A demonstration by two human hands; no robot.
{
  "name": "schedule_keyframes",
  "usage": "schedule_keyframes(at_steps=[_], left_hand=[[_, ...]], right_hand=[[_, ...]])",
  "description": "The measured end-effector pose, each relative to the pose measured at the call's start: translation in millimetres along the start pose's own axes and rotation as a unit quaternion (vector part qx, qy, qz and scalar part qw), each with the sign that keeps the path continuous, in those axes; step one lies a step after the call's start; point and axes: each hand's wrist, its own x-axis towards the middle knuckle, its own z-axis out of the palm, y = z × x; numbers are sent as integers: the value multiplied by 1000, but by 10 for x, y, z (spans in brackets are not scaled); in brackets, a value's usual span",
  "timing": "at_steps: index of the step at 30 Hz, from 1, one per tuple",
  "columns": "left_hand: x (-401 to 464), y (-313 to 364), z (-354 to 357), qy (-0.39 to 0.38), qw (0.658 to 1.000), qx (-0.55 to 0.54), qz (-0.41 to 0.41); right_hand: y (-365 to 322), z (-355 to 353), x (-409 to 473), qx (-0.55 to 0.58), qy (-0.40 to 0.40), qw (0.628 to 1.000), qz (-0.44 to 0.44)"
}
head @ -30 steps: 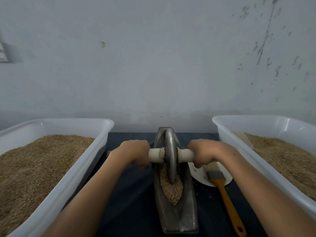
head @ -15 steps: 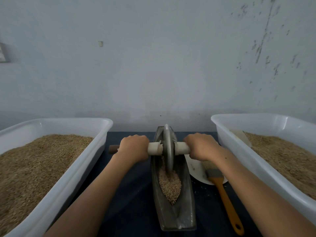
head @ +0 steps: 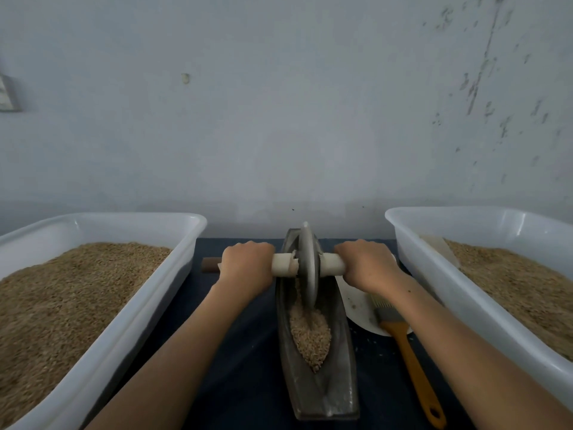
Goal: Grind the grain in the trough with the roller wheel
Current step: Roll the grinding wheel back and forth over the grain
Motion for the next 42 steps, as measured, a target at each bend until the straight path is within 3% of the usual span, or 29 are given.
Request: schedule_keyframes(at_steps=[4, 6, 11, 14, 18, 22, 25, 28, 33, 35, 39, 42], left_hand=[[-10, 9, 39, 27, 1000, -1, -6], [-7, -12, 21, -5, 1000, 5, 1], [5, -78, -87, -168, 985, -19, 20], [10, -75, -108, -209, 977, -36, 27], [2, -64, -93, -158, 987, -26, 19], [-7, -21, -19, -30, 1000, 0, 6], [-19, -3, 20, 19, 1000, -6, 3], [-10, -15, 3, -11, 1000, -2, 12], [-7, -73, -102, -183, 982, -35, 26], [-6, -76, -118, -216, 975, -45, 30], [-14, -61, -114, -178, 983, -34, 22], [-29, -35, -72, -79, 997, -11, 20]], right_hand=[[-13, 41, 5, 6, 37, 999, 6], [-10, -6, -8, -3, 0, 1000, -5], [-22, -184, -74, 3, -150, 988, -23], [-16, -211, -86, 41, -204, 978, -12], [-6, -158, -50, 27, -160, 987, -14], [4, -34, 4, 8, -40, 999, -6], [-4, 40, 6, 10, 33, 999, 0], [1, -5, -9, 3, -11, 1000, -8], [2, -159, -68, 28, -179, 983, -14], [6, -176, -80, 62, -220, 973, -5], [0, -158, -66, 55, -190, 980, -3], [-7, -97, -45, 15, -103, 995, -8]])
